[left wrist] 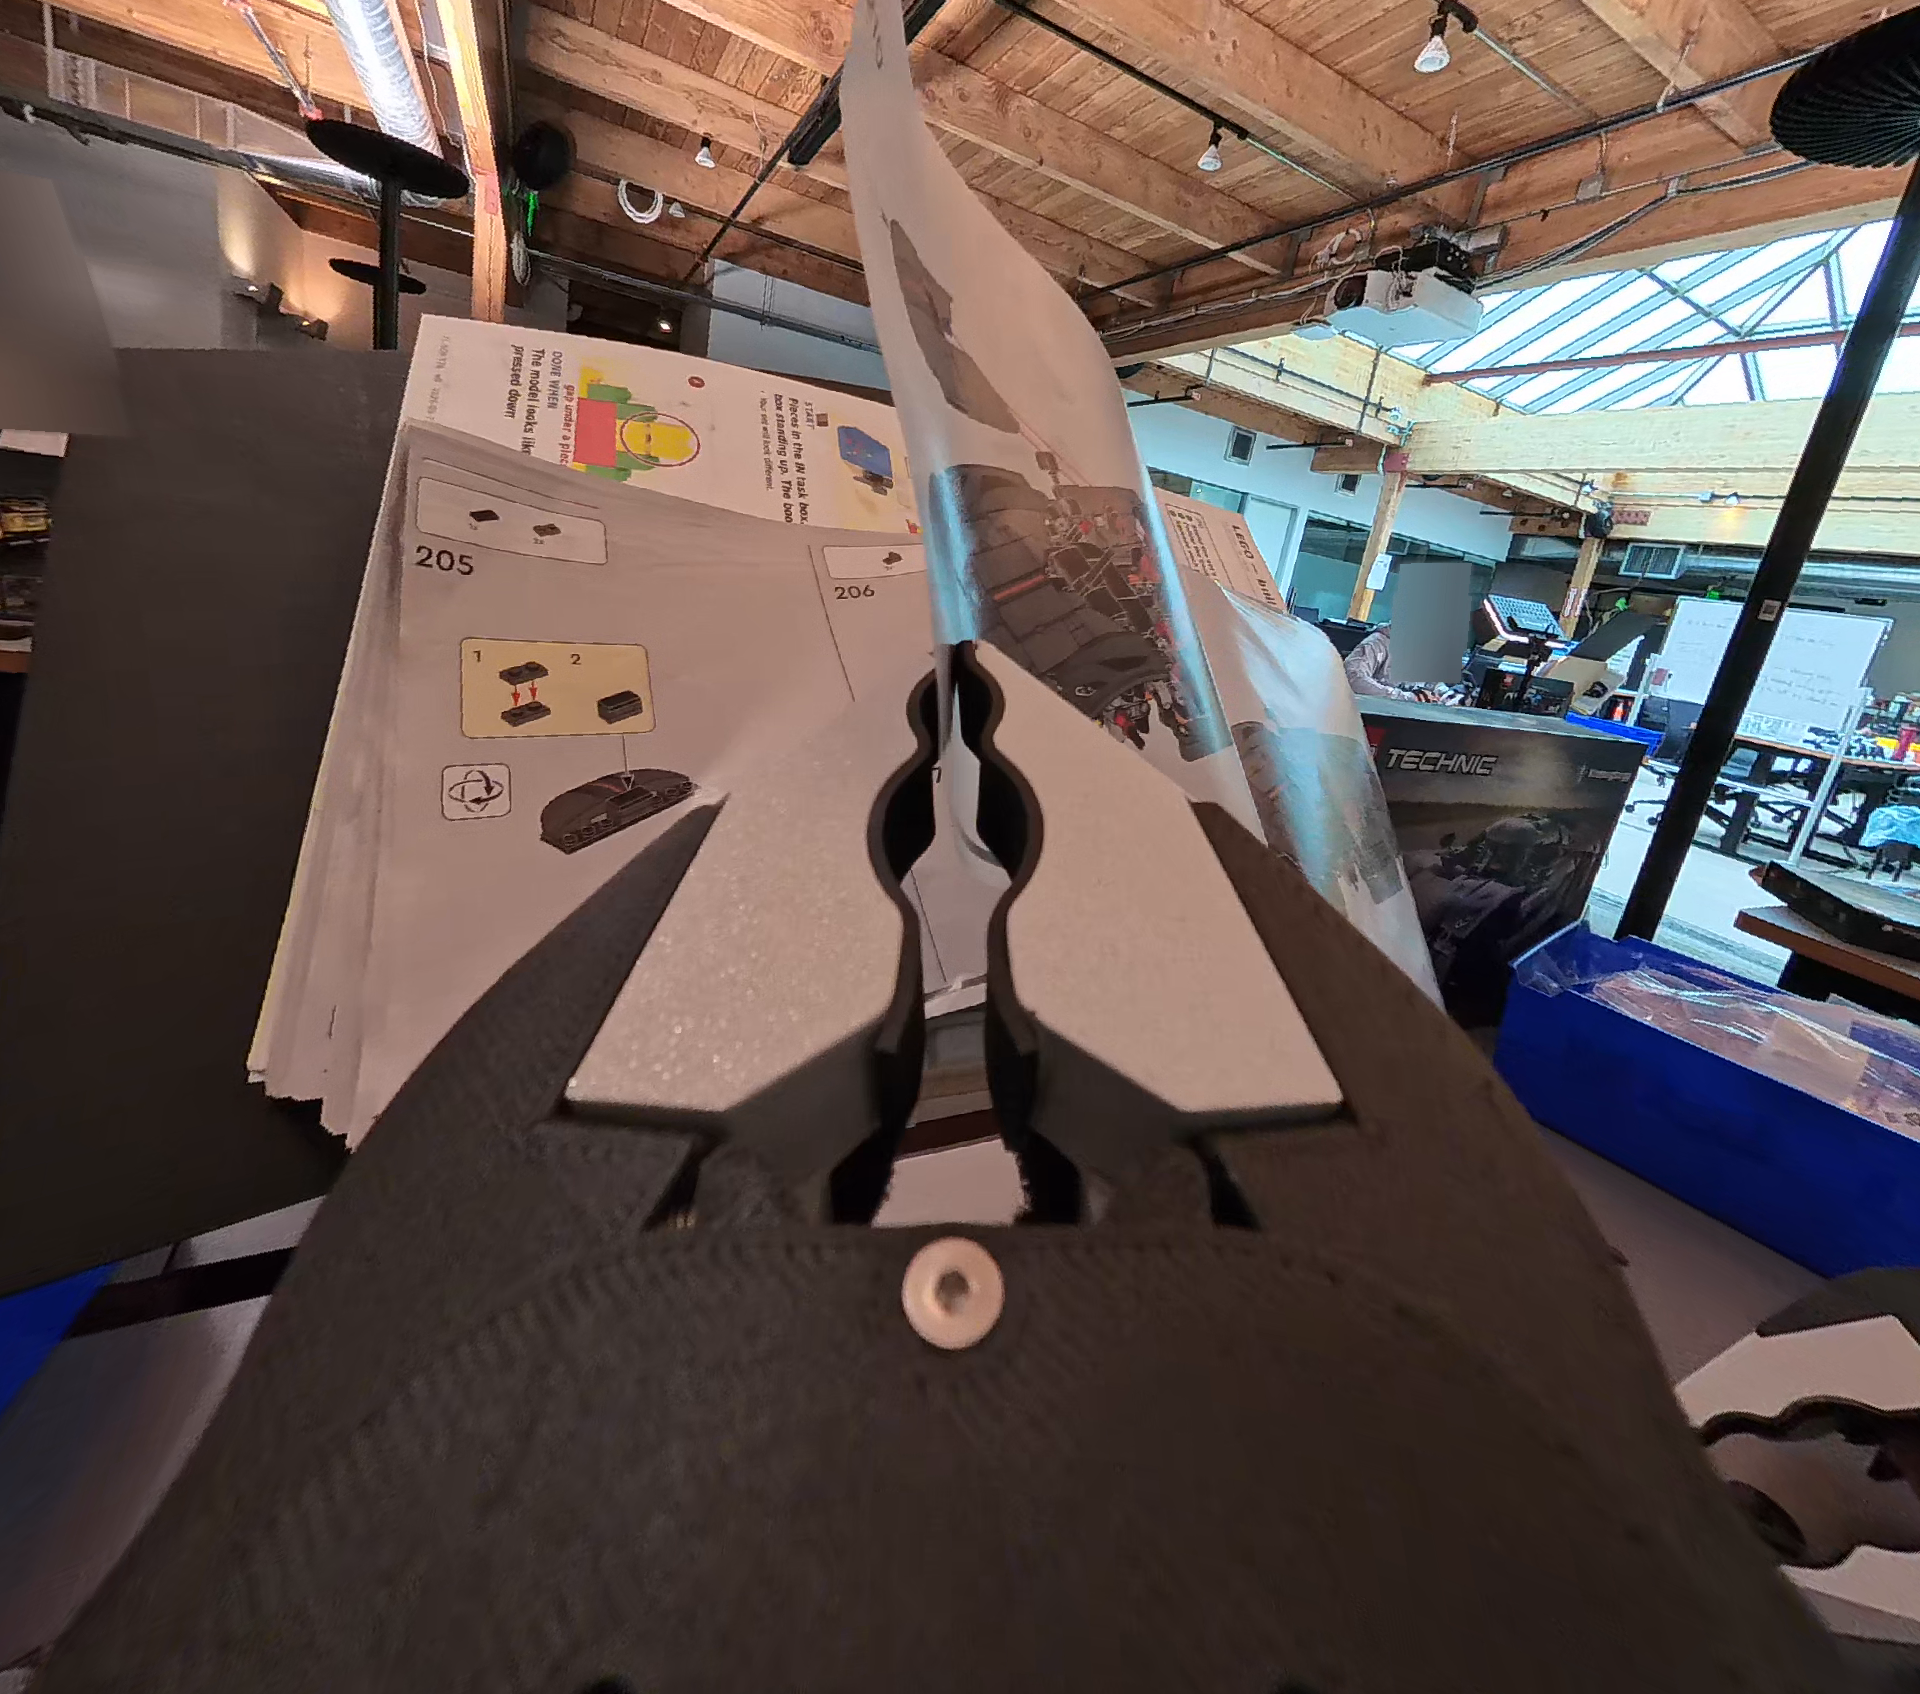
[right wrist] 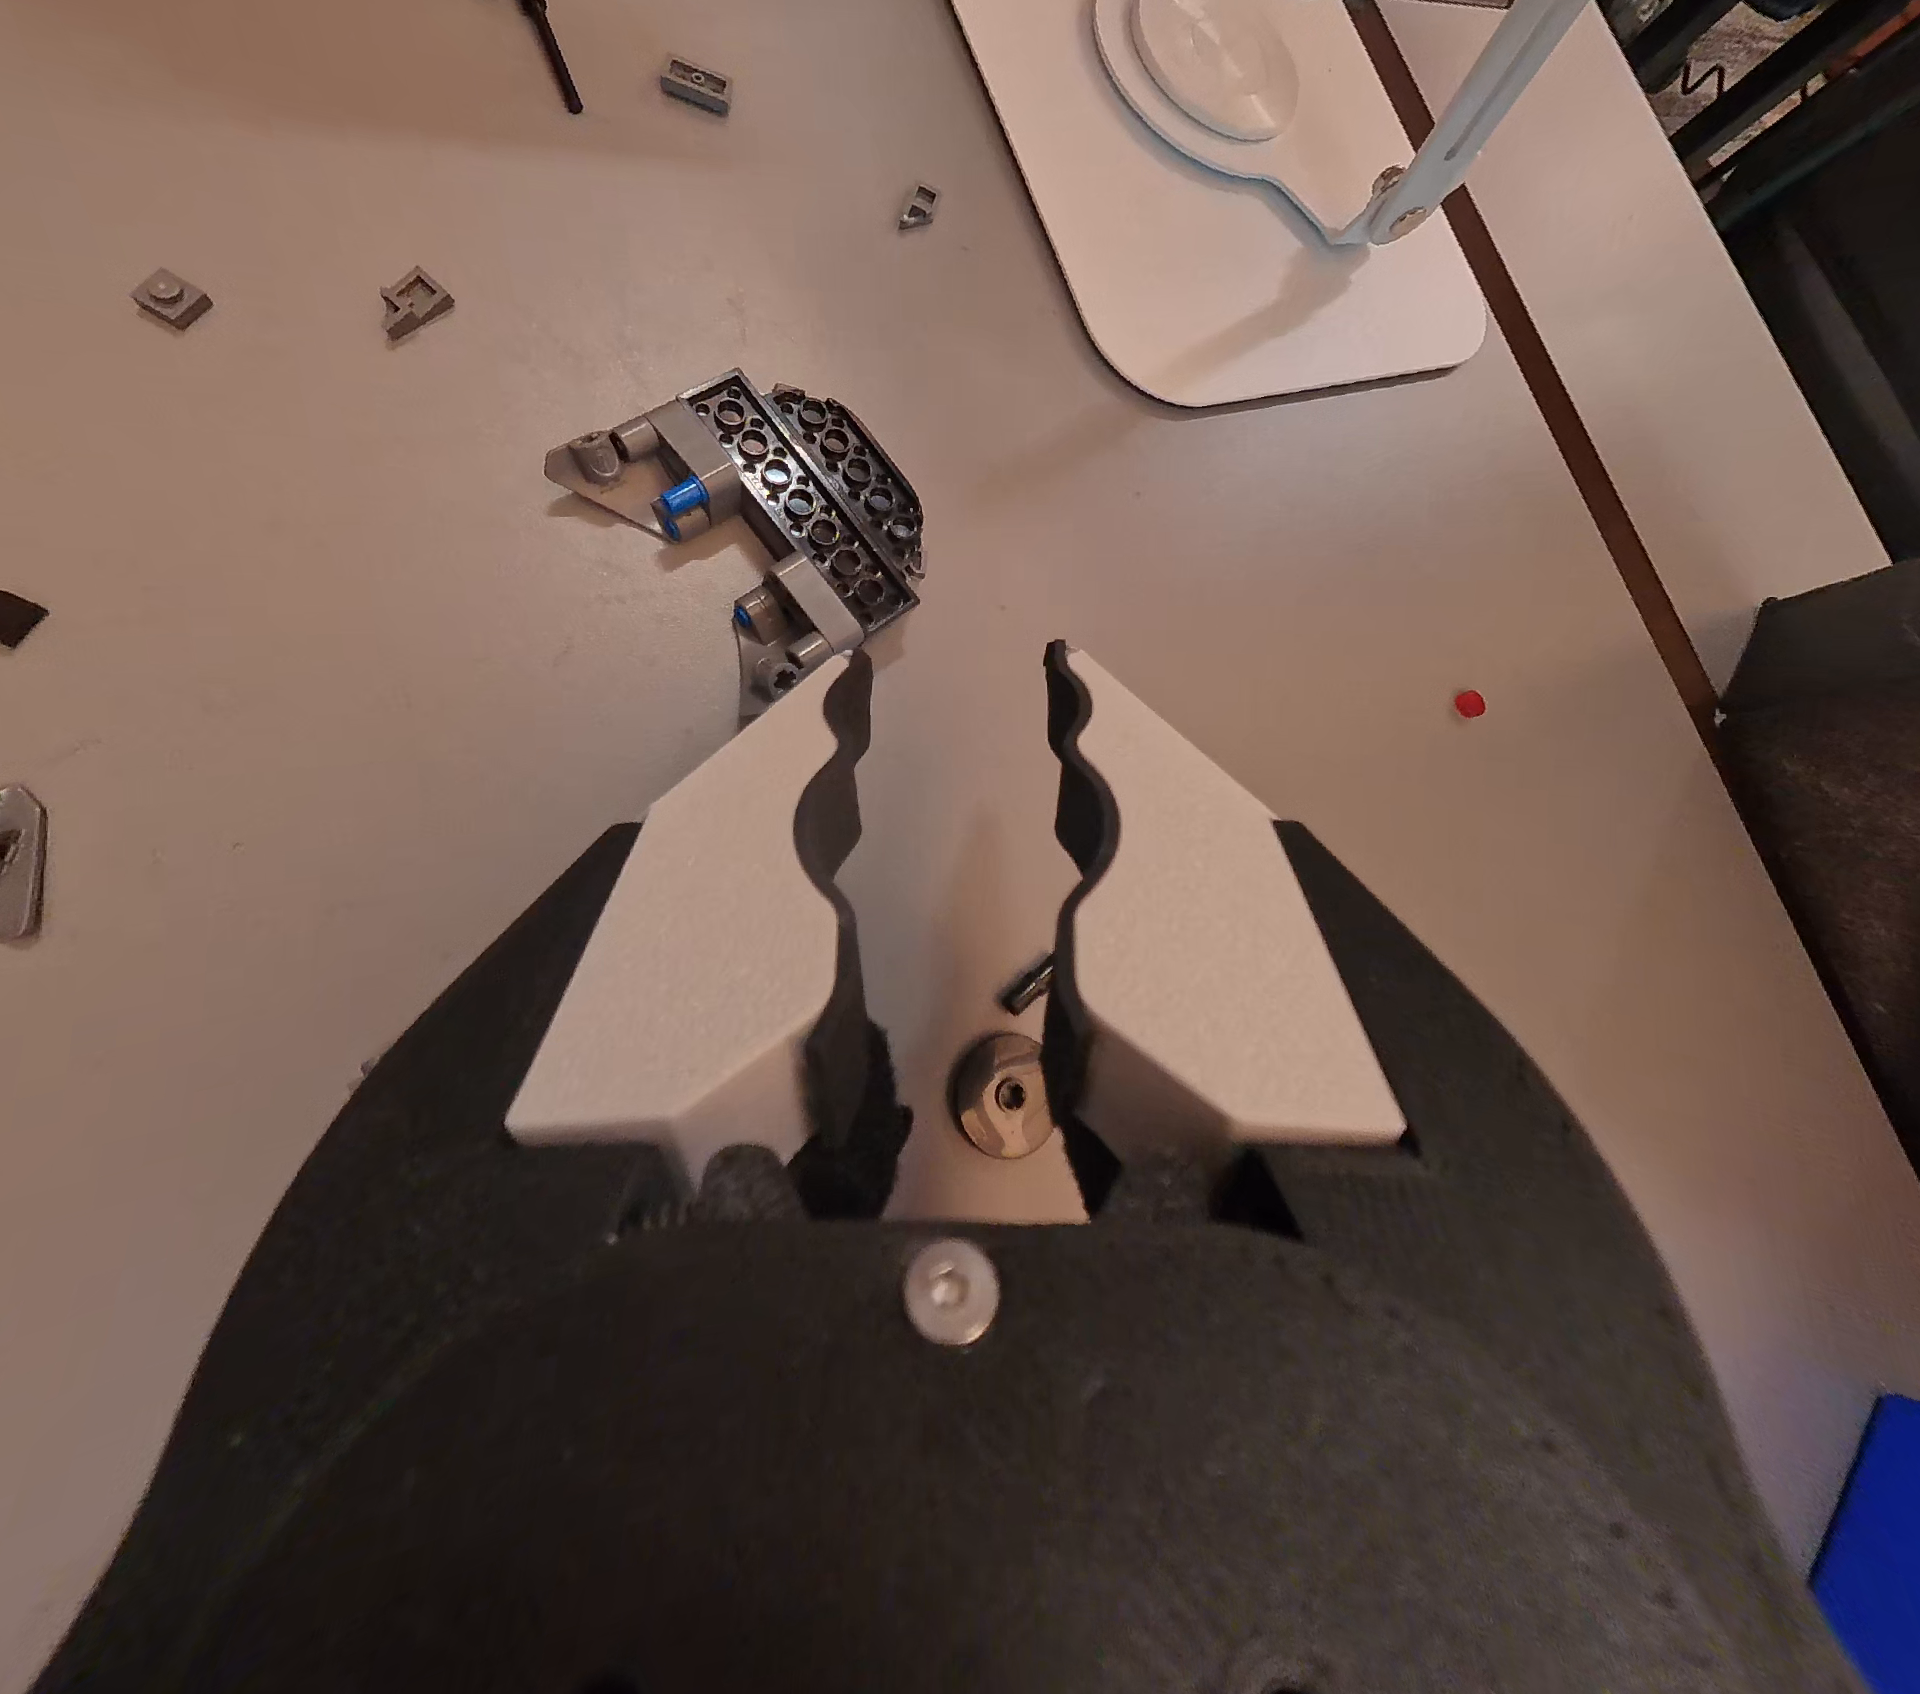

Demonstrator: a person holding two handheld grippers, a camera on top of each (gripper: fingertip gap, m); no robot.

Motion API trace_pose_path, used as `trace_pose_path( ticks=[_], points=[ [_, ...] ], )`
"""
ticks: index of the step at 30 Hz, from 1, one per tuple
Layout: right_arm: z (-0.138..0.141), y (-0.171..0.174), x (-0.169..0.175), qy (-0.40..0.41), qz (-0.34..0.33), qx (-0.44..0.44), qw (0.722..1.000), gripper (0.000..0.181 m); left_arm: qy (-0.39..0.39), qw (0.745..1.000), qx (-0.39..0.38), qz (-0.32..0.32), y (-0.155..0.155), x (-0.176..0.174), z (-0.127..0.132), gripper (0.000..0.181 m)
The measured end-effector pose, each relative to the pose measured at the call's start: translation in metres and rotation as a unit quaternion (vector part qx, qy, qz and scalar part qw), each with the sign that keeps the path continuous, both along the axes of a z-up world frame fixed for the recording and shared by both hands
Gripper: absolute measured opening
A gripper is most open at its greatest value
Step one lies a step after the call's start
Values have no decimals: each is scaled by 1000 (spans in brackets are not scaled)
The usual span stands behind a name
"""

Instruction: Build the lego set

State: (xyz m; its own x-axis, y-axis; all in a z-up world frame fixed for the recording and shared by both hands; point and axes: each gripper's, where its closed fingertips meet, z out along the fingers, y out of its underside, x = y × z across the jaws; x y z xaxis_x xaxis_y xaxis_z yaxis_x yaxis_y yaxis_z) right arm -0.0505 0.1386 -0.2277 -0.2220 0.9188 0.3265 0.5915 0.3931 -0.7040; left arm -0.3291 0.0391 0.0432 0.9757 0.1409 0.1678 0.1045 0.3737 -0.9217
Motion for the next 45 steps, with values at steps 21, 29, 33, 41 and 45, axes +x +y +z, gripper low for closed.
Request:
trace_pose_path(
  ticks=[21,29,33,41,45],
  points=[
    [0,0,0,0,0,0,1000,33,-4,1000,2,3,-3,-5,-1,0],
    [0,0,0,-1,0,0,1000,33,-5,1000,2,4,-3,-6,-1,0],
    [0,0,0,-1,0,0,1000,33,-5,1000,2,3,-3,-5,-1,0],
    [1,-1,0,1,2,2,1000,33,-15,1000,2,18,0,-8,-6,0],
    [-1,0,0,-2,0,1,1000,33,-21,999,-6,32,7,-9,-13,0]
  ],
)
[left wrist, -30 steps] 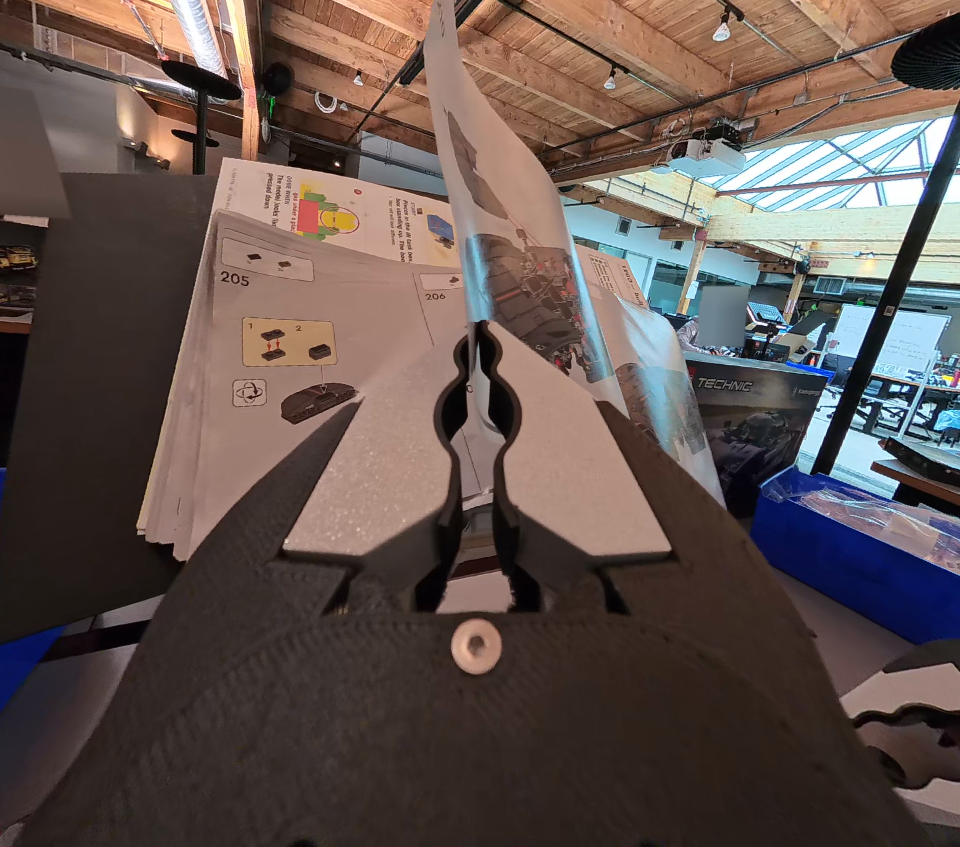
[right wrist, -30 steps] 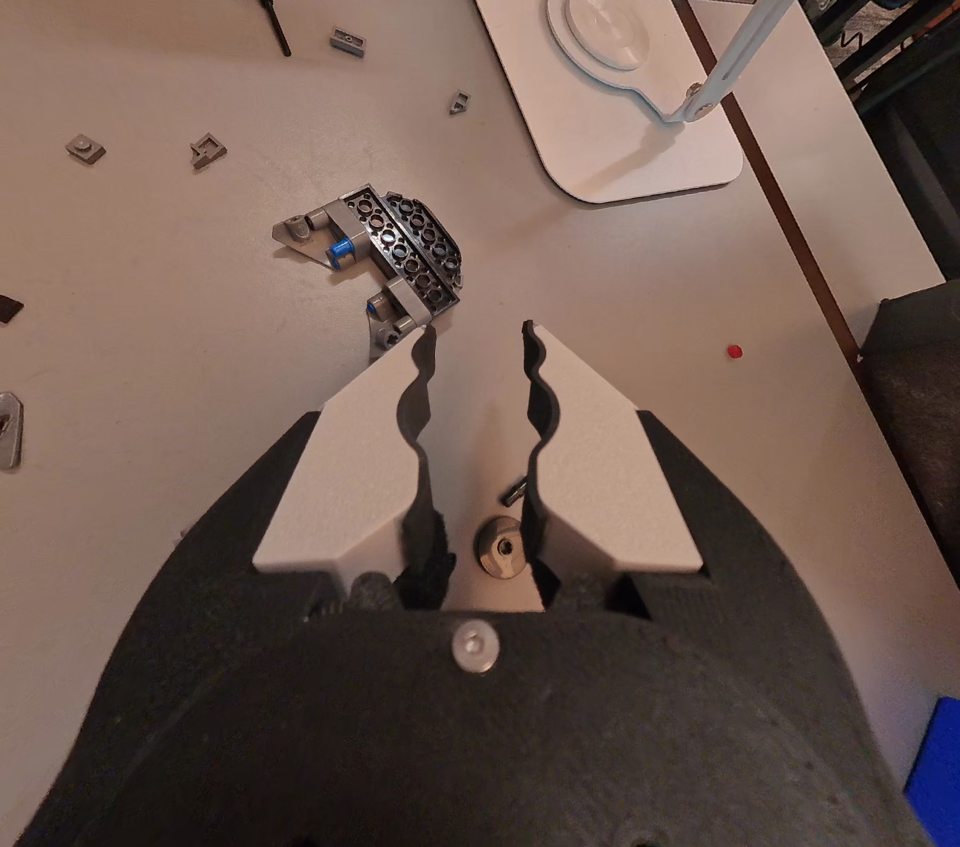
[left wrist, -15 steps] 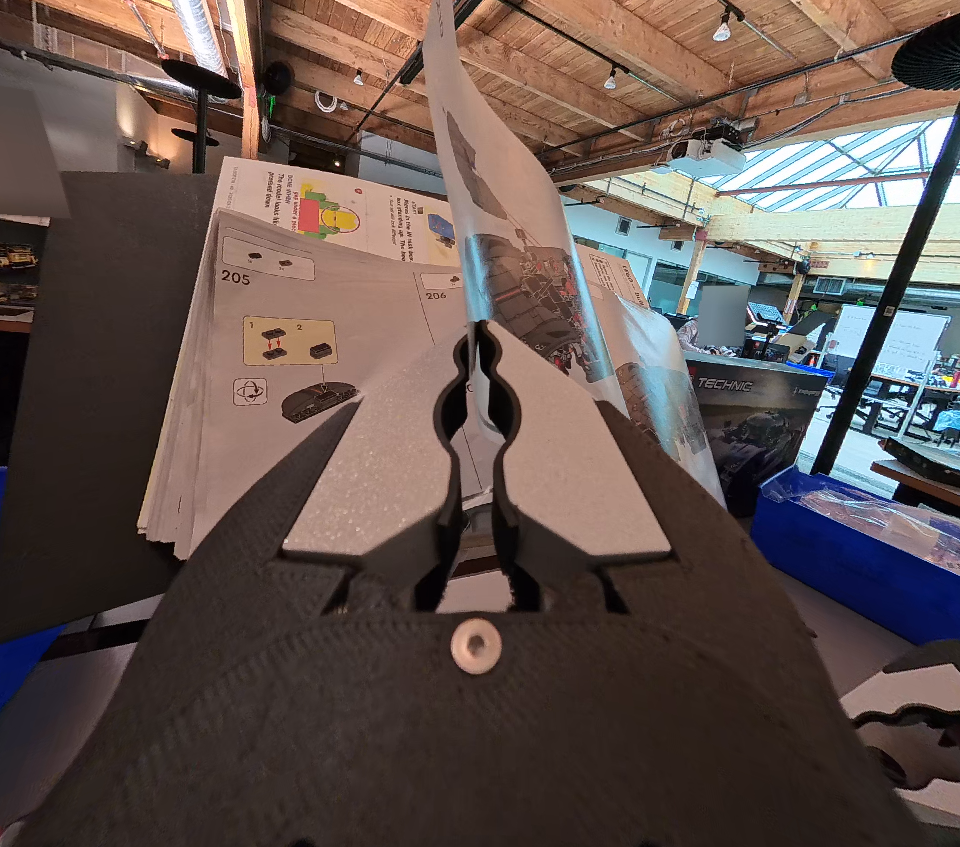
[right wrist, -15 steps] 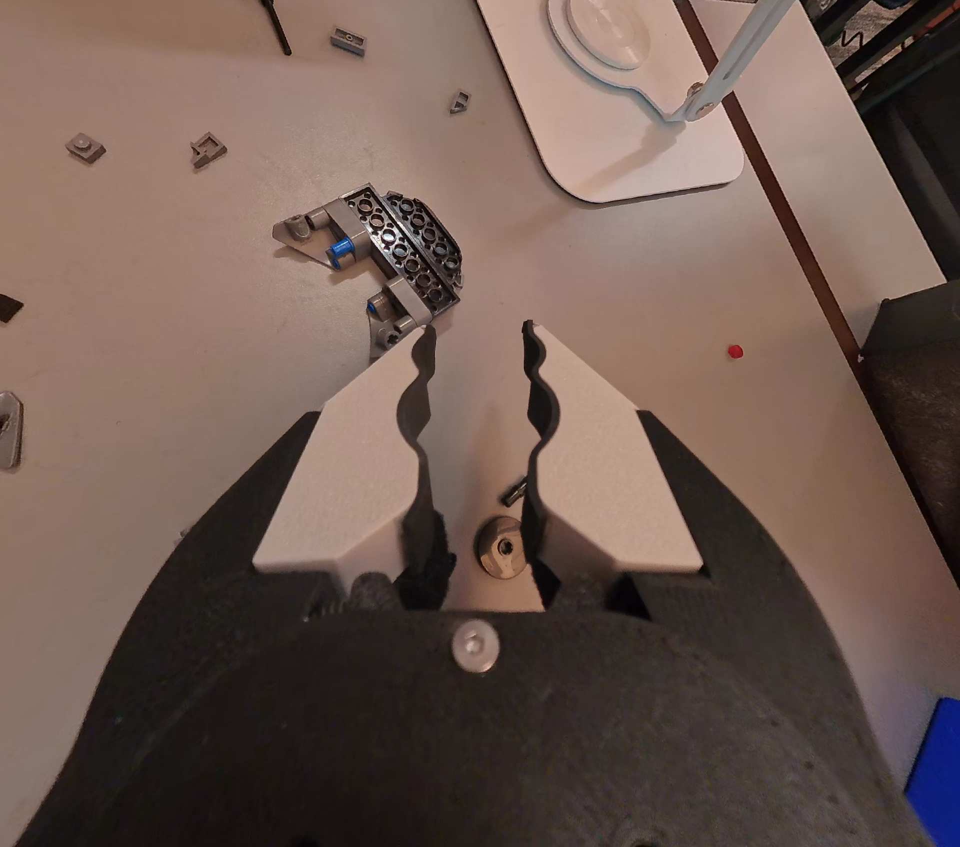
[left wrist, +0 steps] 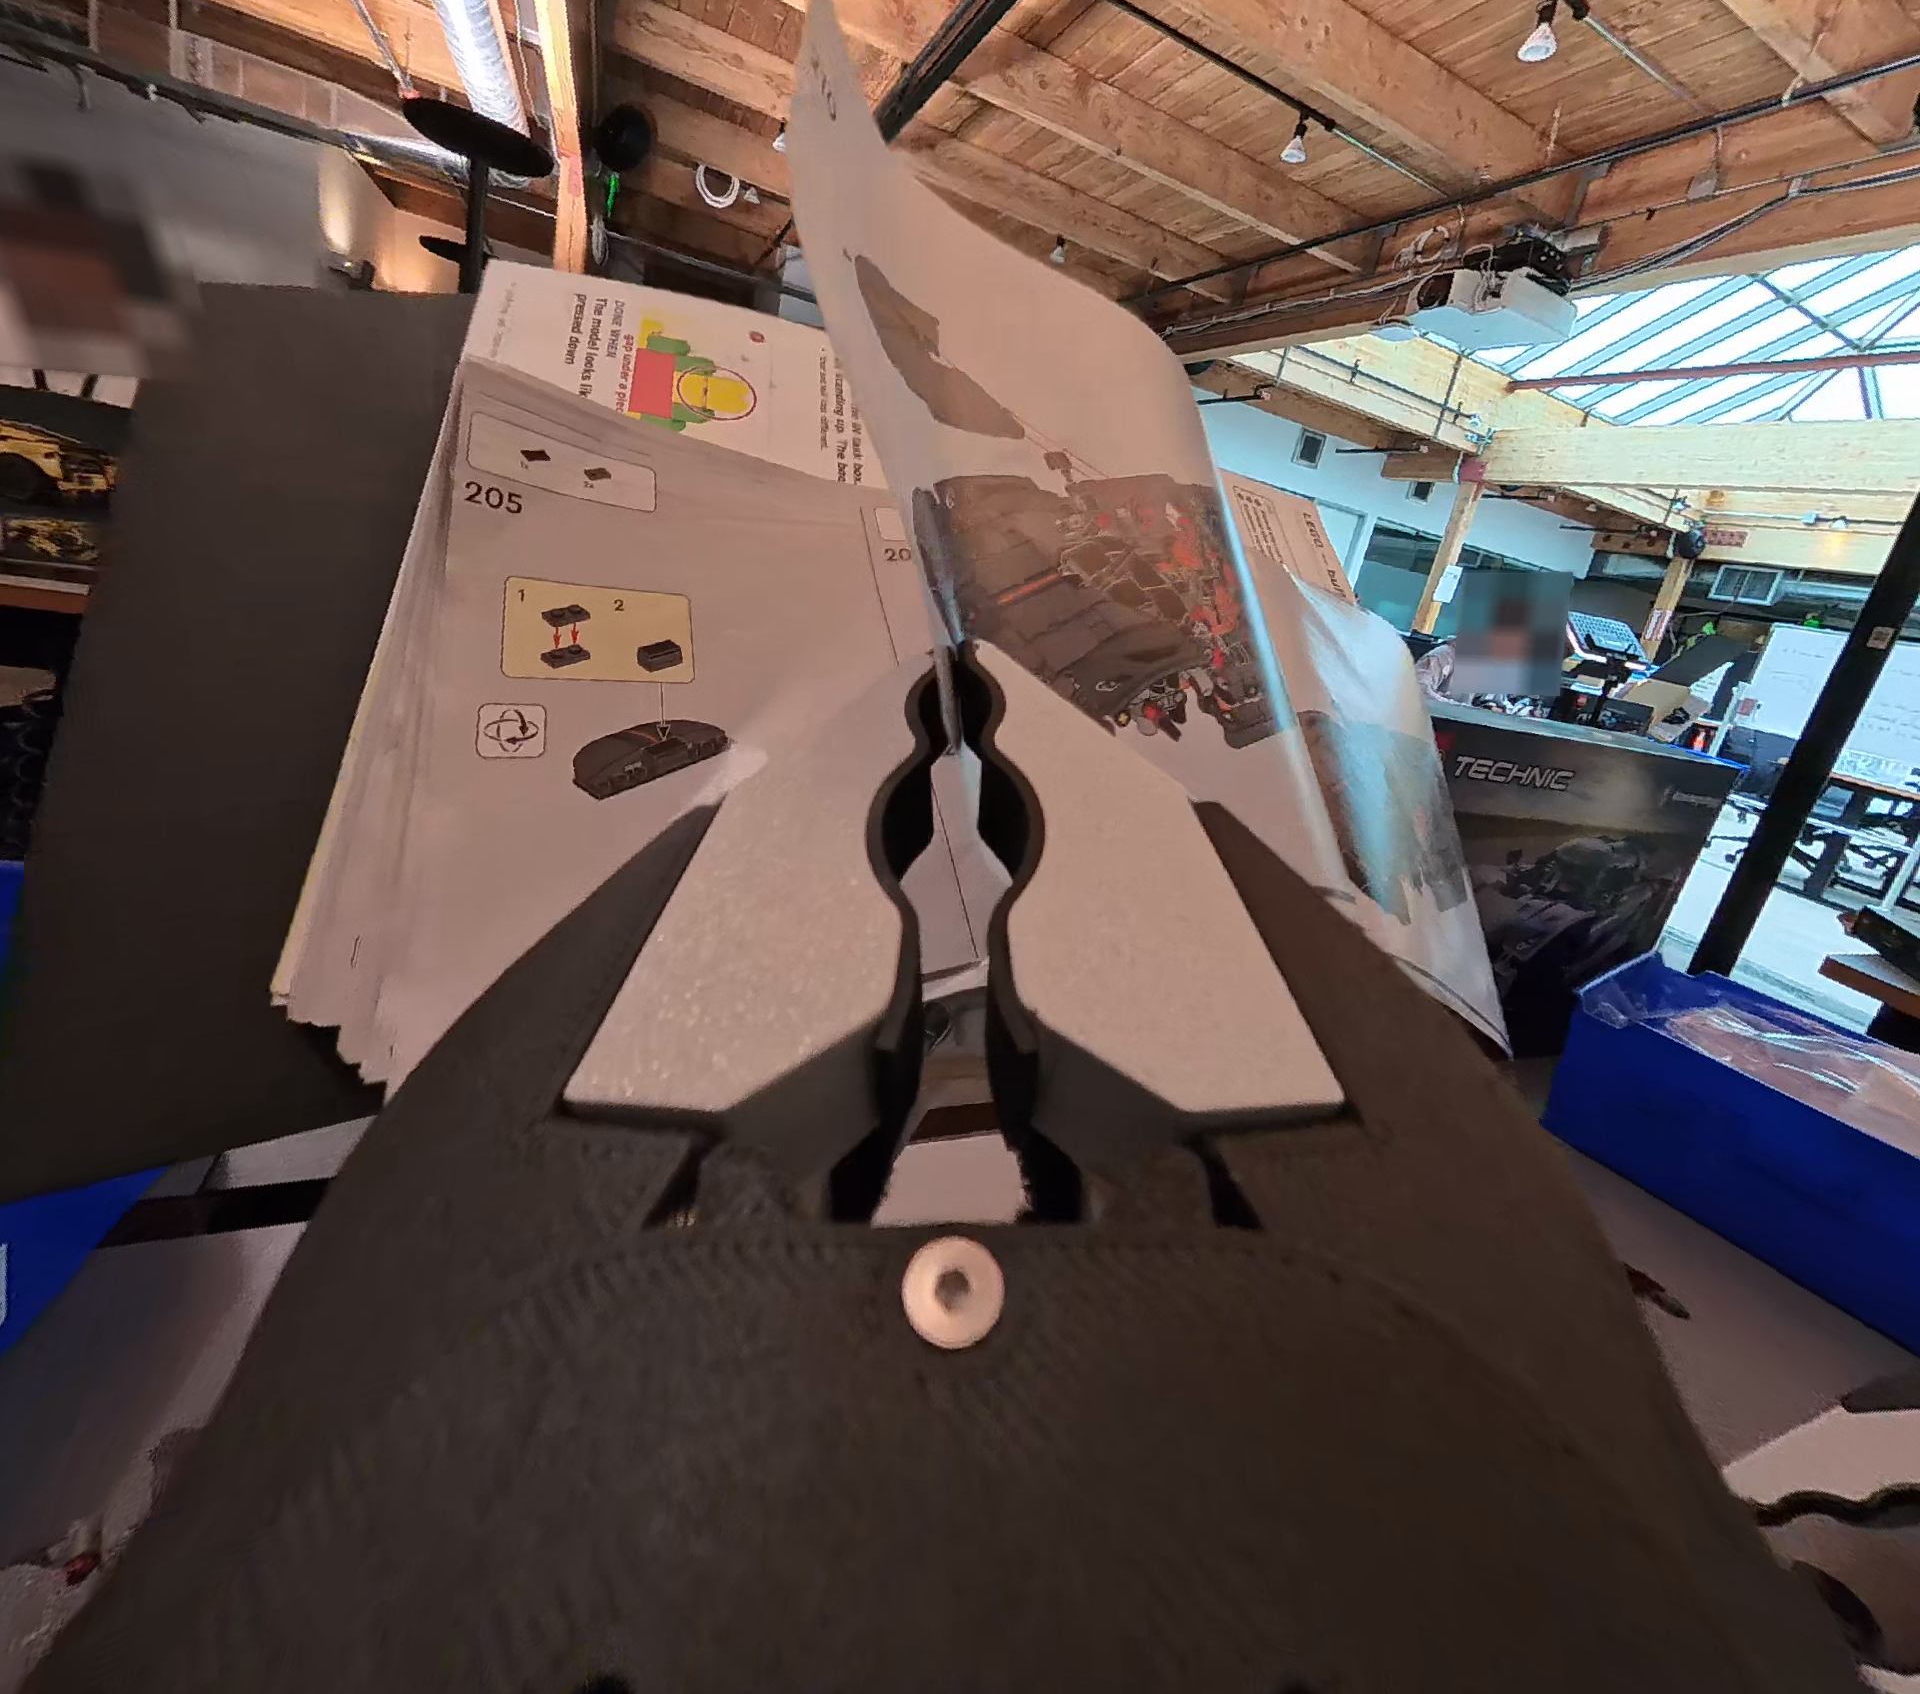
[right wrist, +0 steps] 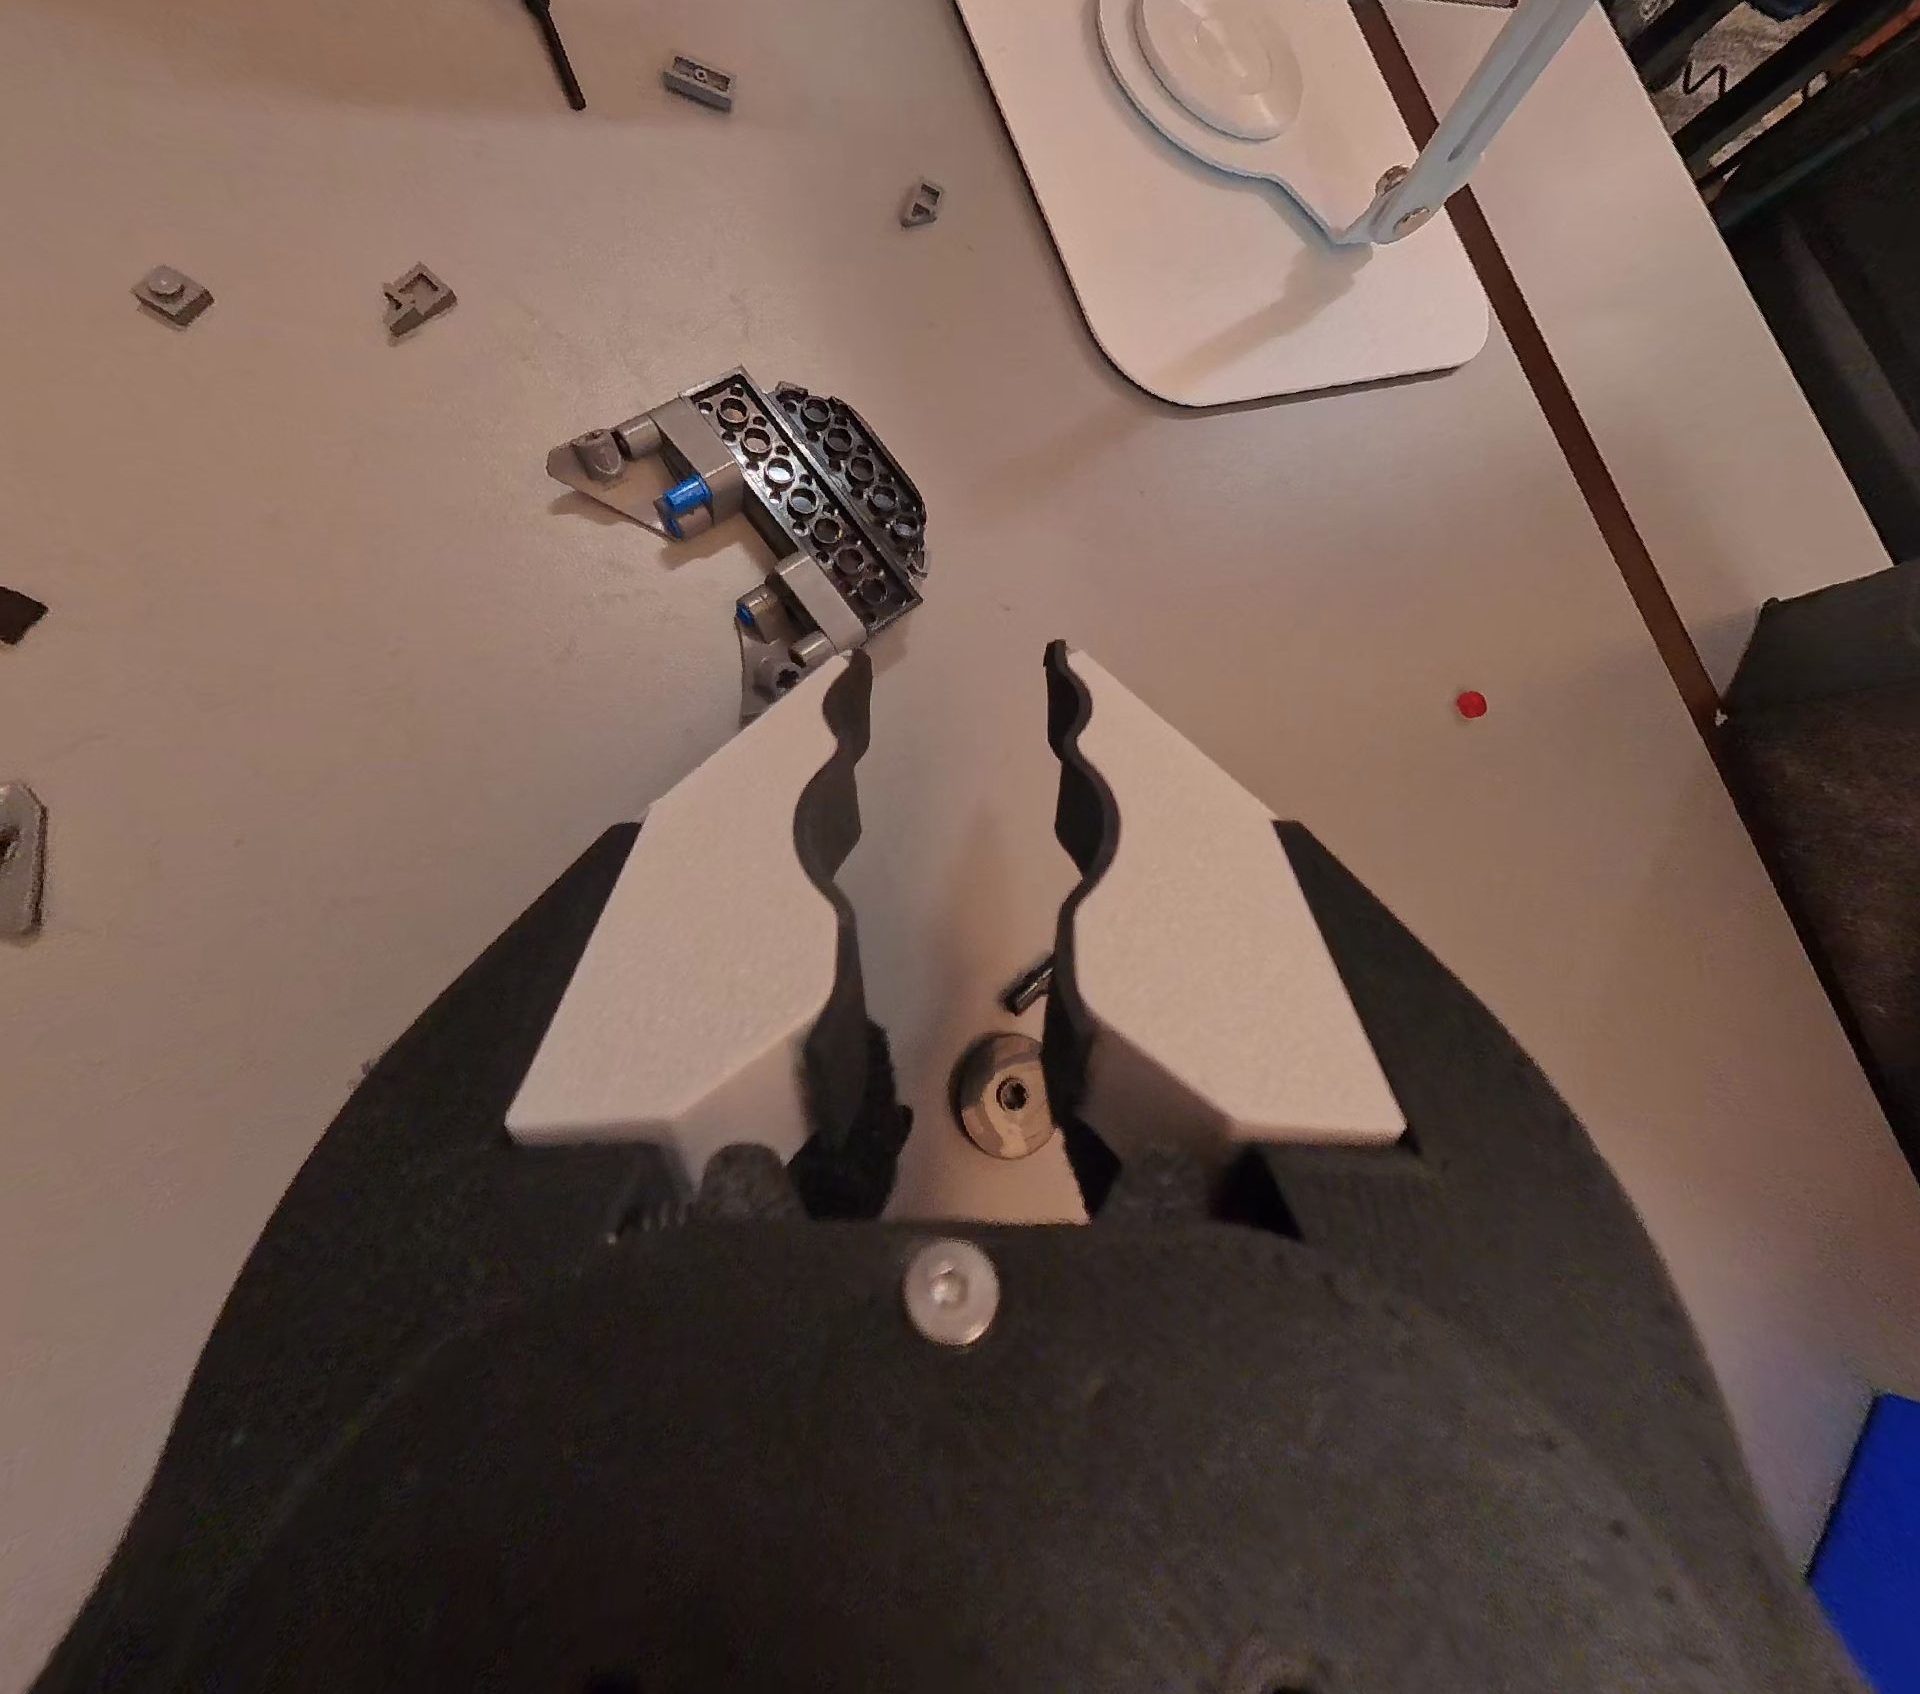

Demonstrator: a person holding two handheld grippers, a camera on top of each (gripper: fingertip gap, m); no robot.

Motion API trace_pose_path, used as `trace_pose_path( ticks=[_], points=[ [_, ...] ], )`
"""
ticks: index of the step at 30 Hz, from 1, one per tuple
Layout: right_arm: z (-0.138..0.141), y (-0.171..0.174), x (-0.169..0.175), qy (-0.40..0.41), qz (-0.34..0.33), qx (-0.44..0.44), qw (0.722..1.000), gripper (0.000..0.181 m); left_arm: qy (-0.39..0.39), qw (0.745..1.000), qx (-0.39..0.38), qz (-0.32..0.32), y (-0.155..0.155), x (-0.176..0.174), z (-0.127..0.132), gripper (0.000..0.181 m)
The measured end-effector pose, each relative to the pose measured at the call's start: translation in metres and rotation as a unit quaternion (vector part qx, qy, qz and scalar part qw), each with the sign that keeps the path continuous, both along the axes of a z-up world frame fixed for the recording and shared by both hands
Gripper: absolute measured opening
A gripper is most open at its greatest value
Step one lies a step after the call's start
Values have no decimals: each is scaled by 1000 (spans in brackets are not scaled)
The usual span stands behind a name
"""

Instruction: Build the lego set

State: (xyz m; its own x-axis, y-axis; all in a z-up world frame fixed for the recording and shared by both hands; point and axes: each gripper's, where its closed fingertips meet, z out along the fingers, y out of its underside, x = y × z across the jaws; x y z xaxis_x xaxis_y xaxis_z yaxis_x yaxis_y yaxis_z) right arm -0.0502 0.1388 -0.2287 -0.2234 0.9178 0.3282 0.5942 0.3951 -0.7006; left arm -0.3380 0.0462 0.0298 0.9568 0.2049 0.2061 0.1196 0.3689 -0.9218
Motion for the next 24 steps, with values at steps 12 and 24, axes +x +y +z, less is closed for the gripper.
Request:
trace_pose_path(
  ticks=[12,24],
  points=[
    [6,16,0,23,-36,29,999,33,0,1000,2,-3,6,0,-4,0],
    [57,-6,-32,117,-83,29,989,32,-52,998,30,-25,-8,-21,-6,0]
  ],
)
